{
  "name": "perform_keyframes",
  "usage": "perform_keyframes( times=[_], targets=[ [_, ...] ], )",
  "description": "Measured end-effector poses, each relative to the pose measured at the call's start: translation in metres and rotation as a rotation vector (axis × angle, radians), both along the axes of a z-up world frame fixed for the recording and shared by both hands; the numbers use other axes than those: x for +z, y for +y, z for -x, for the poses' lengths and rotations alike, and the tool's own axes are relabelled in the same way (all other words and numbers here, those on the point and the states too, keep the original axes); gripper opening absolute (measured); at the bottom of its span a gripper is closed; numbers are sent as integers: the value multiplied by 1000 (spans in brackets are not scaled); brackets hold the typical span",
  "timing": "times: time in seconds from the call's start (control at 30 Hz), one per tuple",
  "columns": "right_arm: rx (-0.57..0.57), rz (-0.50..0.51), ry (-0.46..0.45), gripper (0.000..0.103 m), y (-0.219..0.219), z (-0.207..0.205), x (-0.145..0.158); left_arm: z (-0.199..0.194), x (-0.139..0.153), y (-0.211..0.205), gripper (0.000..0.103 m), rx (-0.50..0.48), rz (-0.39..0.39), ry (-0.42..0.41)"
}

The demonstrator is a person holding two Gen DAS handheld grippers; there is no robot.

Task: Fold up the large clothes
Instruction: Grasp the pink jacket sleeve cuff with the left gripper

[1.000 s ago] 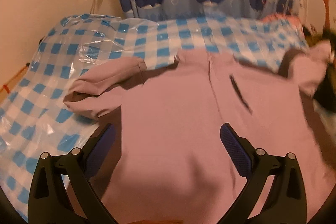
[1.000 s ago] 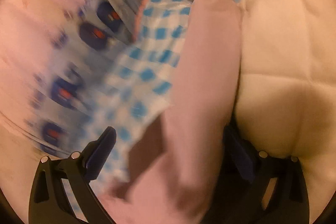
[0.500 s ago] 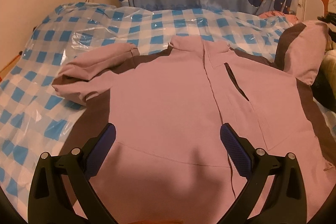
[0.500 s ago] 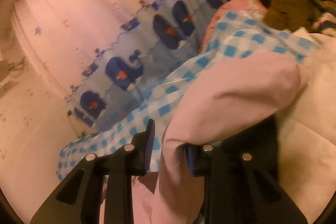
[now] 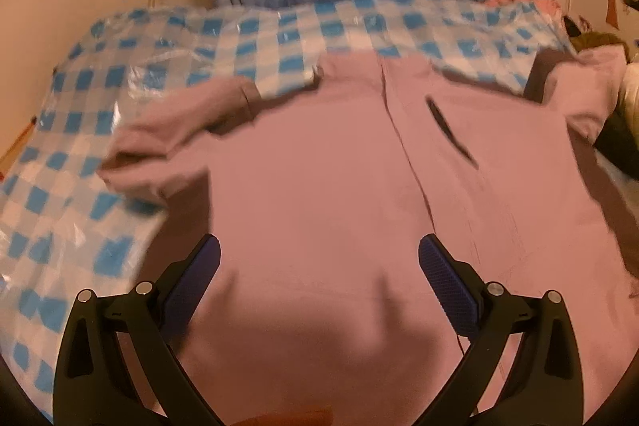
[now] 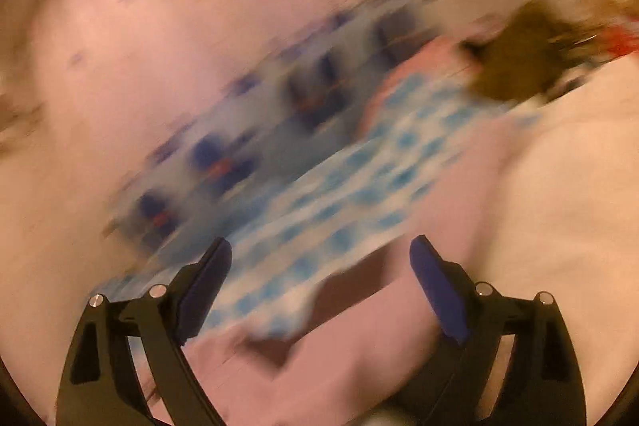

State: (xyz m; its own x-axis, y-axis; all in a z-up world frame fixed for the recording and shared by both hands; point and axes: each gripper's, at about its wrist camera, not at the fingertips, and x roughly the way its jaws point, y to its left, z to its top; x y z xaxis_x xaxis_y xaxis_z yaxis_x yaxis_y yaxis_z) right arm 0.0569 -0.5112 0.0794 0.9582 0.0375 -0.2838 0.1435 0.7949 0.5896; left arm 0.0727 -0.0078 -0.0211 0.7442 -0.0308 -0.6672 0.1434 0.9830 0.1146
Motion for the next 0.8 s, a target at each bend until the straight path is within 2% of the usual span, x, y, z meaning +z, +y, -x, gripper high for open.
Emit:
perform_keyframes(
  times=[0.03,0.07,0.13,0.2,0.23,0.27,0.3,0.33,0.4,0.43,0.5,0.57,0.63,0.7,0.8],
  targets=[
    [84,-33,-3,91,16,-7,-8,-1,7,7,96,6,21,-15],
    [222,-102,20,91,44,-17,-23,-4,16,17,96,15,55,-29],
    [370,-178,60,91,88,-29,-48,-18,29,39,96,33,72,-40],
    [463,-212,102,91,133,-36,-79,-39,39,54,96,54,-11,-63],
    [499,-227,118,91,151,-40,-94,-57,43,65,96,68,-77,-70],
    [528,-228,139,91,168,-42,-108,-75,47,77,96,60,-83,-44],
    [552,-209,165,91,187,-43,-127,-92,49,86,96,55,-57,3],
    [567,-199,181,91,198,-43,-139,-120,52,104,95,53,0,80],
    [595,-144,242,91,219,-50,-165,-149,60,120,95,75,4,68],
    [591,-121,245,91,225,-47,-174,-164,65,127,95,79,6,41],
    [587,-137,228,91,226,-43,-189,-191,68,135,95,90,-4,40],
    [593,-148,222,91,227,-41,-192,-221,62,131,95,93,-96,57],
    [597,-148,219,91,225,-36,-194,-254,47,124,96,76,-138,143],
    [598,-151,220,91,223,-38,-194,-277,35,113,96,77,-231,138],
    [602,-165,218,91,222,-46,-192,-302,18,91,96,13,-356,115]
  ],
)
